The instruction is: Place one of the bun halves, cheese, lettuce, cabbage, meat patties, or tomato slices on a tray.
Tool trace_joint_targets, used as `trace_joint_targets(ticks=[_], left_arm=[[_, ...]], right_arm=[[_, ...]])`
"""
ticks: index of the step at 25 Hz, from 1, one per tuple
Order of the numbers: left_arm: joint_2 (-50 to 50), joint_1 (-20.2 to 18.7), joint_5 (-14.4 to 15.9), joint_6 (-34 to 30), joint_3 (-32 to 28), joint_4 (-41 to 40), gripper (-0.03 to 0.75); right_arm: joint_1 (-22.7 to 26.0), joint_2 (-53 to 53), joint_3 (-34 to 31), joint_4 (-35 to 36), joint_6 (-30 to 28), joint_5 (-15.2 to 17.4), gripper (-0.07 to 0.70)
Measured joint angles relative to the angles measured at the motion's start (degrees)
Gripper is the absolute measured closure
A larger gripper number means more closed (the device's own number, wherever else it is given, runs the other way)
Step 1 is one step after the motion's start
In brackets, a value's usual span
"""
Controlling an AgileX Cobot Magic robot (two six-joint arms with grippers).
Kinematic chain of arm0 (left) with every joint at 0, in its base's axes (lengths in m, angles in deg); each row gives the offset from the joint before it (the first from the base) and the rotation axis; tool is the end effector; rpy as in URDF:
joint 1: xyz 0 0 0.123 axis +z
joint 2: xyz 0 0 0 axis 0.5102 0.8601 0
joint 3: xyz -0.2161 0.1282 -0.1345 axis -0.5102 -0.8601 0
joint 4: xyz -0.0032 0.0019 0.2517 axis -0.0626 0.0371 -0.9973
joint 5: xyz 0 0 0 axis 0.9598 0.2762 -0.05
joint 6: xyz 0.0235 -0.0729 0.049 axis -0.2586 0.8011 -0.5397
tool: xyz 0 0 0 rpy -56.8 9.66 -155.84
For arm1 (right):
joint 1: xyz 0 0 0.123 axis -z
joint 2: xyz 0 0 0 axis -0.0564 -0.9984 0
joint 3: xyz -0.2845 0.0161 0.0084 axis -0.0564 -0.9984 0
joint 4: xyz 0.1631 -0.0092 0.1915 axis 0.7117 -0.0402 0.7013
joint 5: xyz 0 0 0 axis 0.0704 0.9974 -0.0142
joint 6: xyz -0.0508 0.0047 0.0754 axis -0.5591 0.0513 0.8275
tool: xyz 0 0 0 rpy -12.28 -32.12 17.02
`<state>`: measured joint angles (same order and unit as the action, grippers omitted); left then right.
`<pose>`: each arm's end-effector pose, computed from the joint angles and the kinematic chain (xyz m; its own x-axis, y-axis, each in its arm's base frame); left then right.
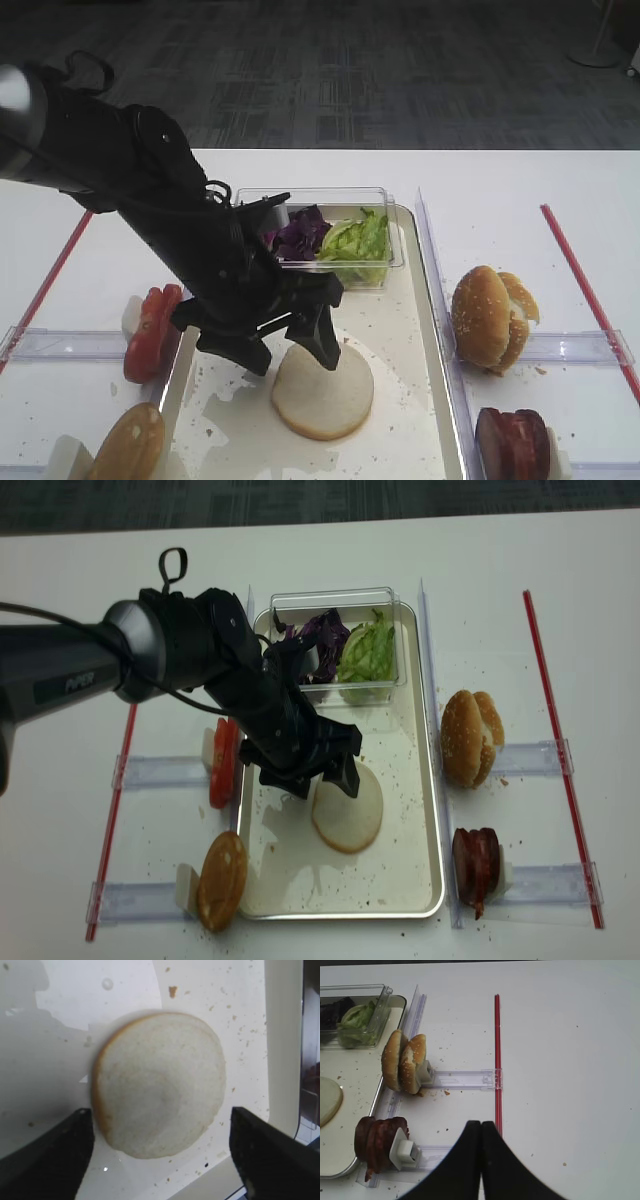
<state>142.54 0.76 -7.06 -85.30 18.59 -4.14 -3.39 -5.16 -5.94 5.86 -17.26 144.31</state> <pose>0.2781 -0.2087 0.1663 -0.9719 0.2298 -0.0501 0.2239 0.8388 -0.4963 -0.0083 0.0068 0.2663 -0.5200 0.0338 -0.8535 -0.0480 0.9965 0.0687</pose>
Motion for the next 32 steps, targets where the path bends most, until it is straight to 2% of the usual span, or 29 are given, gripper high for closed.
trace_joint_targets(ticks=[10, 25, 32], left_arm=[[-3.22, 0.0, 0.13, 0.21, 0.0, 0.0, 0.198], [-17.72, 0.0, 4.1, 2.75, 0.0, -0.04, 0.198], [-20.84, 0.0, 5.29, 4.56, 0.0, -2.45, 0.198]], right_arm=[[0.0, 0.0, 0.0, 0.0, 0.0, 0.0, 0.267], [0.0, 0.0, 0.0, 0.0, 0.0, 0.0, 0.267], [0.0, 0.0, 0.0, 0.0, 0.0, 0.0, 0.267]])
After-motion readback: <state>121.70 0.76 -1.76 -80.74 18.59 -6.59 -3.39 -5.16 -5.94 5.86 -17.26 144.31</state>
